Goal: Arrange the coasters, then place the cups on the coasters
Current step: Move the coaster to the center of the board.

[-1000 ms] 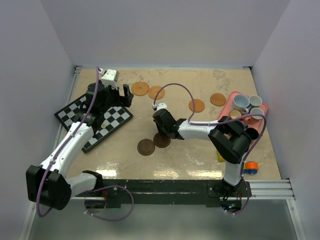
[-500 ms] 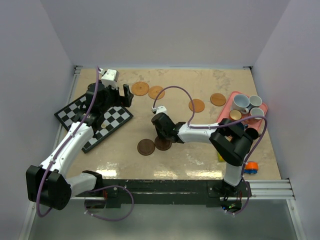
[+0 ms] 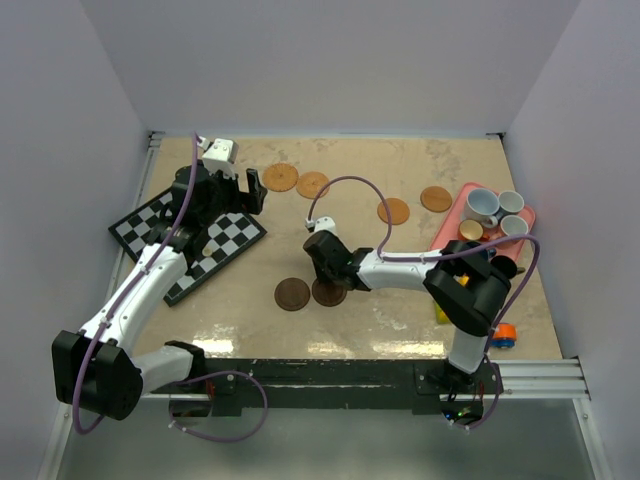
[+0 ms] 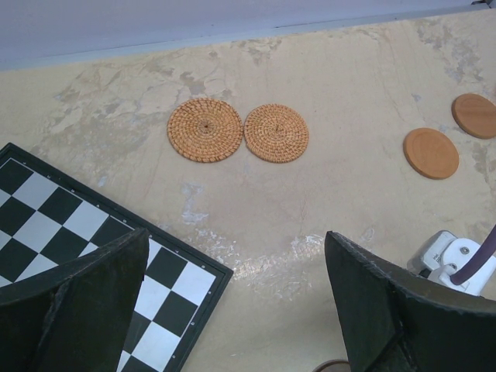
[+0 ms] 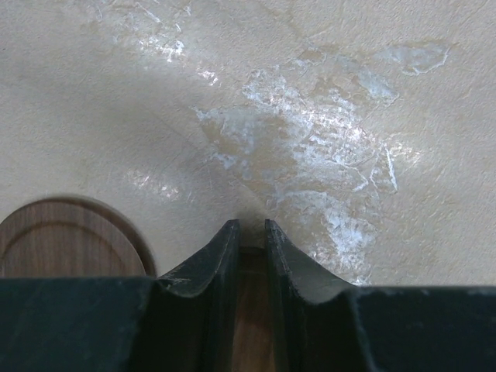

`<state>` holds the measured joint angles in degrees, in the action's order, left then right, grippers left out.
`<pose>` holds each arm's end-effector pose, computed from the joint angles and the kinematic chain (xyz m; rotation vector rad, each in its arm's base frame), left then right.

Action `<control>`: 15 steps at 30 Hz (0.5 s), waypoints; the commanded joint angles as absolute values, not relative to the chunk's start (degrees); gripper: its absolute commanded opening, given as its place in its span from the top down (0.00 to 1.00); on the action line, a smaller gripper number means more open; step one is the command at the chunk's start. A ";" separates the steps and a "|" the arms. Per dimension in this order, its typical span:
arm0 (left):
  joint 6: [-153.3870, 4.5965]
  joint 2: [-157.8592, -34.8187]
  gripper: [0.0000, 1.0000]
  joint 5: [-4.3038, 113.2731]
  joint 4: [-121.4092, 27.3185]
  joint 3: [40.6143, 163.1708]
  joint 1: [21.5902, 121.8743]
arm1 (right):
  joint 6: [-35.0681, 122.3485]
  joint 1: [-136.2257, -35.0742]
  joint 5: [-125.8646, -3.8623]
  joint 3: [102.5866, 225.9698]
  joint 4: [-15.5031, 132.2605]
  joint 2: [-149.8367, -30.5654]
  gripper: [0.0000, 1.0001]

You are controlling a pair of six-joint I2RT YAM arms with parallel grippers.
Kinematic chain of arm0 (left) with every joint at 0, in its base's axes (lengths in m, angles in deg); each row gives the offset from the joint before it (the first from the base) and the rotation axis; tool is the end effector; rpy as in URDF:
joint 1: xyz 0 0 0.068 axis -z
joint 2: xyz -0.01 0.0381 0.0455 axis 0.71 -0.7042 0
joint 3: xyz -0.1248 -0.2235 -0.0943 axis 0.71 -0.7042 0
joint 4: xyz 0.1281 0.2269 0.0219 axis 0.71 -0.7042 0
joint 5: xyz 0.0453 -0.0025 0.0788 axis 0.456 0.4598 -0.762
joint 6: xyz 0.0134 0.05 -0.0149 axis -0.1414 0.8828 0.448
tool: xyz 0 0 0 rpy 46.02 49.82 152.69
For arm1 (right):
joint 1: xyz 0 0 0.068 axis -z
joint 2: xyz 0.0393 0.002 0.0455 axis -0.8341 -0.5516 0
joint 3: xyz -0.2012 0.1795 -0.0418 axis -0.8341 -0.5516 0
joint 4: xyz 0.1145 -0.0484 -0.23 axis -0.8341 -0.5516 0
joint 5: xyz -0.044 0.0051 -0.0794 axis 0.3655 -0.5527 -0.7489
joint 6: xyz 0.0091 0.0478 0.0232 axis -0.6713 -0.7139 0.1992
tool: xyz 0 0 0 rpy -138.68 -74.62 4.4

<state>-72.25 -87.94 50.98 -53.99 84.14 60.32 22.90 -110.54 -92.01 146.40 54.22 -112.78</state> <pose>0.2634 -0.0740 0.3290 0.1508 1.8847 -0.3714 0.2236 0.2877 0.1527 -0.4054 2.3678 0.2479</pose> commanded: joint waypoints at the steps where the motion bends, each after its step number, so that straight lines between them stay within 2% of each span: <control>1: -72.22 -87.64 0.00 51.85 -52.05 84.22 60.70 | 21.10 -111.28 -90.00 144.45 48.95 -112.22 0.77; 10: -72.22 -87.64 0.00 51.67 -52.14 84.30 60.79 | 21.45 -111.28 -92.54 150.33 45.36 -109.58 0.65; 15: -72.22 -87.38 0.00 51.58 -52.14 84.22 60.88 | 22.15 -109.53 -95.53 151.58 41.58 -106.51 0.64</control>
<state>-72.22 -87.94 50.98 -53.99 84.14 60.39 21.99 -110.78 -92.21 149.40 46.05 -111.79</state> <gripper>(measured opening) 0.997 0.364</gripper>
